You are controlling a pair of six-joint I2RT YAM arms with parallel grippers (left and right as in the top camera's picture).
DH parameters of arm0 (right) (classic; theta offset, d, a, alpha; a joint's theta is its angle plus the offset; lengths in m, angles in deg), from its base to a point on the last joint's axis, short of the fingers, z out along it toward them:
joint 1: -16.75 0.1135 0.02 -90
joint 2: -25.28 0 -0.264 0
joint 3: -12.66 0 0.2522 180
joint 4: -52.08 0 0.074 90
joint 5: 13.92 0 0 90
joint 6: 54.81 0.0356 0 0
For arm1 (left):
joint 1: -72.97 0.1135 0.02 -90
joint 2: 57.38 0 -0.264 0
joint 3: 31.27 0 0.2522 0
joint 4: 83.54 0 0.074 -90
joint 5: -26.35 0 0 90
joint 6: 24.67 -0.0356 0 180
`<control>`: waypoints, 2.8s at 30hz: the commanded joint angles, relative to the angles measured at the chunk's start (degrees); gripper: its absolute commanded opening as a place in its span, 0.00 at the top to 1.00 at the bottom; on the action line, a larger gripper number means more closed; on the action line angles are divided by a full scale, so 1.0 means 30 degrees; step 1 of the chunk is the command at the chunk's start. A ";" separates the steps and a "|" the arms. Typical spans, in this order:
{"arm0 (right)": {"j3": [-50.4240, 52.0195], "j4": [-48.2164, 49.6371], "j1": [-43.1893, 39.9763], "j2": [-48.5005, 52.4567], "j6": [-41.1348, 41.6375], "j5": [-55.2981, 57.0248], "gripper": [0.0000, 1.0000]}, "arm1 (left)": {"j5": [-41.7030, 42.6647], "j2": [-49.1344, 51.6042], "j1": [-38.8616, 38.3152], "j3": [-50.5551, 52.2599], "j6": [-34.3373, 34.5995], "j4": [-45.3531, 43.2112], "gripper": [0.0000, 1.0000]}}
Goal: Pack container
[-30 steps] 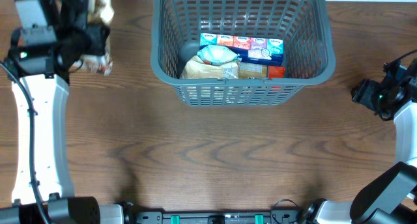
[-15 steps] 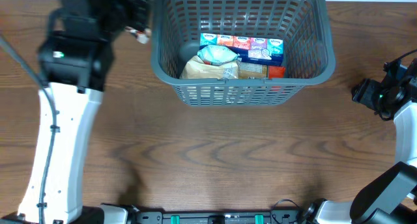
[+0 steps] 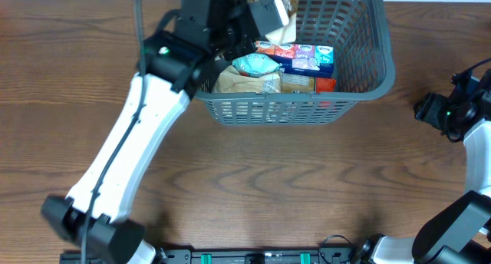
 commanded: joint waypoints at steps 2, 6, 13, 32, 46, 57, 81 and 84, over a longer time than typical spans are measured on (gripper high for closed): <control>0.0073 -0.0117 -0.0095 0.0168 -0.0248 -0.0015 0.34 | -0.0962 0.1166 -0.0306 -0.0299 -0.2266 -0.0860 0.94; 0.0073 -0.0248 -0.0095 0.0168 -0.0248 -0.0007 0.34 | -0.1071 0.1923 -0.0401 -0.0299 -0.3002 -0.0699 0.94; 0.0073 -0.0233 -0.0095 0.0168 -0.0248 -0.0007 0.34 | -0.1071 0.2674 -0.0525 -0.0291 -0.3126 0.1683 0.93; 0.0066 0.0430 -0.0095 0.0160 -0.0240 -0.0015 0.34 | -0.1858 0.2718 -0.0459 -0.0306 -0.0772 0.2011 0.01; -0.4189 0.2871 0.1020 0.0160 -0.0510 -0.0015 0.35 | -0.8728 0.1377 0.2623 -0.1370 0.6484 -0.3563 0.01; -0.7577 0.6703 0.4029 0.0160 -0.2710 0.0058 0.22 | -0.8269 -0.0663 0.9253 -0.1217 1.2655 -0.4401 0.01; 0.1639 0.3942 0.6324 -0.6681 -0.0882 0.3177 0.01 | -0.5967 -1.3223 1.0841 1.6815 1.6502 -0.8276 0.01; 0.3891 0.4065 0.6557 -0.8910 -0.0874 0.3235 0.01 | -0.5209 -1.4972 1.0841 1.8170 1.6837 -0.8276 0.01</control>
